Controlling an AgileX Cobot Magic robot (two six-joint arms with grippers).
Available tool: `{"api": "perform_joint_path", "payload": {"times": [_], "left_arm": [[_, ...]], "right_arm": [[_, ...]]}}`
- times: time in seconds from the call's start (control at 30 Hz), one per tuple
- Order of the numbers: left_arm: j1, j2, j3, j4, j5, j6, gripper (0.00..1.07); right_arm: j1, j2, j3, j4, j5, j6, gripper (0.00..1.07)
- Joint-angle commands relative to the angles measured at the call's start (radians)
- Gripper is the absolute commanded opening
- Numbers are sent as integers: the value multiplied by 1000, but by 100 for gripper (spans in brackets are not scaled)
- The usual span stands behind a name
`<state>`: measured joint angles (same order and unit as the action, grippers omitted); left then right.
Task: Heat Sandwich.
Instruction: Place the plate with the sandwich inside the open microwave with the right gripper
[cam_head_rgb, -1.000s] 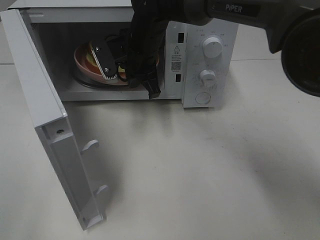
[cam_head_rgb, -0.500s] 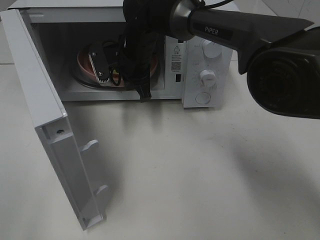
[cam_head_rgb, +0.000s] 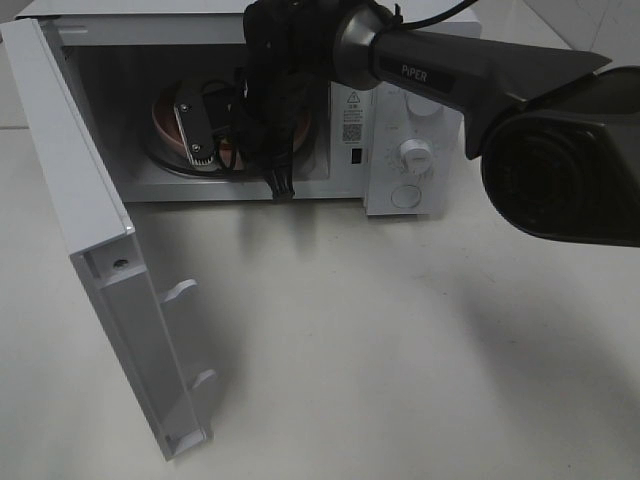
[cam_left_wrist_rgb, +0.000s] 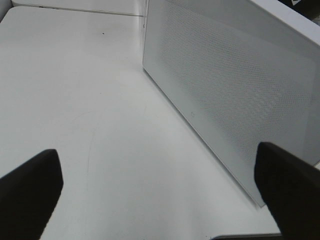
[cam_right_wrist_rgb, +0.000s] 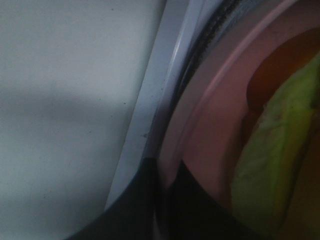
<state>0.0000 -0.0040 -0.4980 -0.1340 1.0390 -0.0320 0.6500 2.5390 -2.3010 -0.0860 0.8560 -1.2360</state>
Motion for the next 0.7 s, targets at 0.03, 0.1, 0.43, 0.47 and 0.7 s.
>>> {"api": "perform_joint_path", "payload": {"times": [0.03,0.1,0.43,0.47,0.7], "left_arm": [[-3,-26,3,3,-16,-3,99],[-3,-26,3,3,-16,-3,99],[-3,-26,3,3,-16,-3,99],[-3,-26,3,3,-16,-3,99],[-3,-26,3,3,-16,-3,99]], "right_arm": [[0,3,-4,-14,-13,49,7],[0,3,-4,-19,-13,59,9],[3,3,-4,-17,-16,113,59],[3,0,-4,1,-16,112,68],[3,-26,14,22,-14,144,79]]}}
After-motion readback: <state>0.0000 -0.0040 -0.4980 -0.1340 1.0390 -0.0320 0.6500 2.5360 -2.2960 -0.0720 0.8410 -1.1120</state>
